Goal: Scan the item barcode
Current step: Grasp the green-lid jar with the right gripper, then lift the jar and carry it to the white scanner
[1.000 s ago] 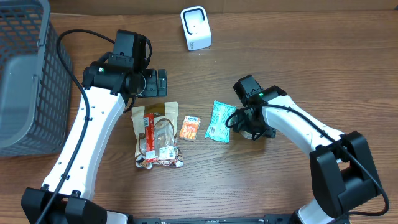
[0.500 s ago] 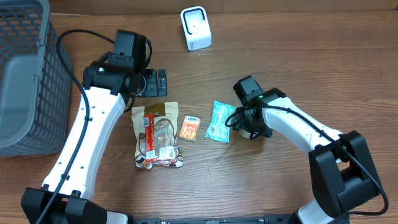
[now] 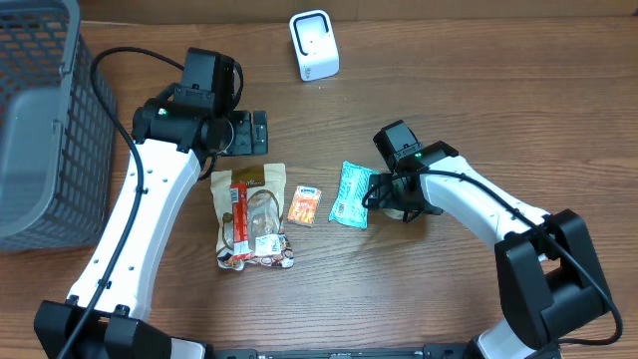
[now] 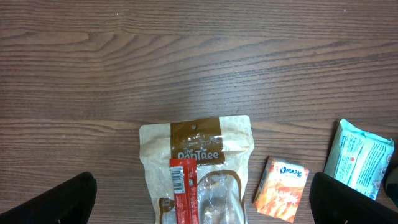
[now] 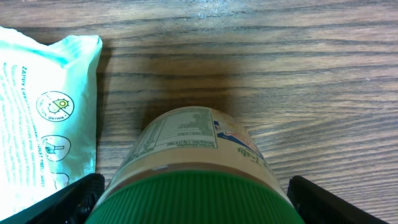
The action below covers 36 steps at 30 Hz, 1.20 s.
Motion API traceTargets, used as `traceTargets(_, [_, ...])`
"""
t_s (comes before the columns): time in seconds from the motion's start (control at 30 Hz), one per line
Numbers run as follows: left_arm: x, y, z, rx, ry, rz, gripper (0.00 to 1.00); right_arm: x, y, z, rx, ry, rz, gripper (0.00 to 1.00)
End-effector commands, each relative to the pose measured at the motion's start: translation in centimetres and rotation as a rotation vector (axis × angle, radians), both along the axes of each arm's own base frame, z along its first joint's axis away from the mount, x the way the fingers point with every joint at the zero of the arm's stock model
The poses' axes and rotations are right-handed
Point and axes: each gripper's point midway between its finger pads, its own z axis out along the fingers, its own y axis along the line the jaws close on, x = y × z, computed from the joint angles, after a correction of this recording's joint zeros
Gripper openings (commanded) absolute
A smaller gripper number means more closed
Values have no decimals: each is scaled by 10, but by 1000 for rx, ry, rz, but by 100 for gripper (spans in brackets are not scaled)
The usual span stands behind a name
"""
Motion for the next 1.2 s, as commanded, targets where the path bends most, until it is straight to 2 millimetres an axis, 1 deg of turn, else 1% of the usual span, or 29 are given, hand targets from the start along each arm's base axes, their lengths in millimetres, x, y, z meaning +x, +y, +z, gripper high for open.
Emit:
traceTargets(0.0, [2, 1, 6, 8, -17, -4, 100, -3, -4, -6, -13, 7, 5, 92])
traceTargets(0.17, [2, 1, 6, 8, -17, -4, 100, -6, -5, -13, -11, 4, 5, 86])
traceTargets(0.23, [2, 1, 6, 8, -17, -4, 100, -5, -5, -13, -13, 1, 5, 78])
traceTargets(0.4, [2, 1, 6, 8, -17, -4, 100, -4, -5, -12, -13, -1, 4, 55])
traceTargets(0.5, [2, 1, 6, 8, -17, -4, 100, 0, -3, -4, -14, -4, 33, 55])
traceTargets(0.57, [2, 1, 6, 8, -17, -4, 100, 7, 0, 8, -14, -17, 69, 52])
traceTargets(0.63, [2, 1, 6, 8, -17, -4, 100, 16, 4, 27, -6, -41, 83, 42])
traceTargets(0.7, [2, 1, 6, 8, -17, -4, 100, 25, 9, 50, 4, -72, 106, 24])
traceTargets(0.73, [2, 1, 6, 8, -17, -4, 100, 30, 11, 65, 8, -92, 126, 20])
traceTargets(0.83, [2, 1, 6, 8, -17, -4, 100, 46, 18, 109, 24, -166, 184, 13])
traceTargets(0.87, [2, 1, 6, 8, -17, -4, 100, 52, 21, 127, 35, -196, 183, 10])
traceTargets(0.9, [2, 1, 6, 8, -17, -4, 100, 57, 24, 145, 49, -223, 183, 10])
traceTargets(0.97, [2, 1, 6, 8, -17, -4, 100, 66, 32, 185, 91, -282, 187, 3])
traceTargets(1.03, [2, 1, 6, 8, -17, -4, 100, 72, 39, 229, 139, -358, 192, 3])
traceTargets(1.07, [2, 1, 6, 8, -17, -4, 100, 74, 42, 247, 160, -390, 196, 3])
traceTargets(1.13, [2, 1, 6, 8, -17, -4, 100, 75, 48, 278, 200, -448, 222, 3])
traceTargets(1.17, [2, 1, 6, 8, -17, -4, 100, 75, 51, 289, 220, -470, 240, 3])
